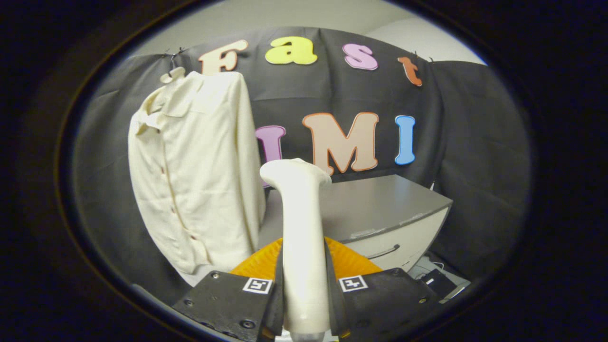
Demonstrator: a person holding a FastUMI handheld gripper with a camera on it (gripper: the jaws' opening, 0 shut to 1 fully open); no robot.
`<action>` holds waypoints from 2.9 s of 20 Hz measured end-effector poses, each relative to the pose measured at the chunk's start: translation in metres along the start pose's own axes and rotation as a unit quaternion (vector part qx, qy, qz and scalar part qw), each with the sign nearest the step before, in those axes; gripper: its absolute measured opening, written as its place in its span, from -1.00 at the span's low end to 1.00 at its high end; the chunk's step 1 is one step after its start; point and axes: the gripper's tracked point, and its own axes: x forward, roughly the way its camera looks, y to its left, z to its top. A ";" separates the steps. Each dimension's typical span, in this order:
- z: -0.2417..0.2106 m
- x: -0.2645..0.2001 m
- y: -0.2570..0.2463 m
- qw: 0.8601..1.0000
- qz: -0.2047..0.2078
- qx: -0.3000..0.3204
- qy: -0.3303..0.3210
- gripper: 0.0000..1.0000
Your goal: Iron the clothes twice with a garment steamer, once on the left side and once on the right side.
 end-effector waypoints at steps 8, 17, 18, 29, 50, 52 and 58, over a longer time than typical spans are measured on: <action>-0.013 -0.097 0.157 0.999 0.042 -0.006 -0.007 -0.26; 0.006 -0.092 0.271 0.993 0.098 -0.009 -0.063 -0.27; 0.007 -0.084 0.280 0.992 0.102 -0.011 -0.069 -0.27; 0.002 0.022 0.346 0.985 0.076 -0.075 -0.138 -0.27; -0.198 0.128 0.378 0.990 0.106 -0.068 0.060 -0.26; -0.220 0.129 0.380 0.989 0.106 -0.071 0.078 -0.26; -0.290 0.115 0.379 0.981 0.108 -0.070 0.148 -0.29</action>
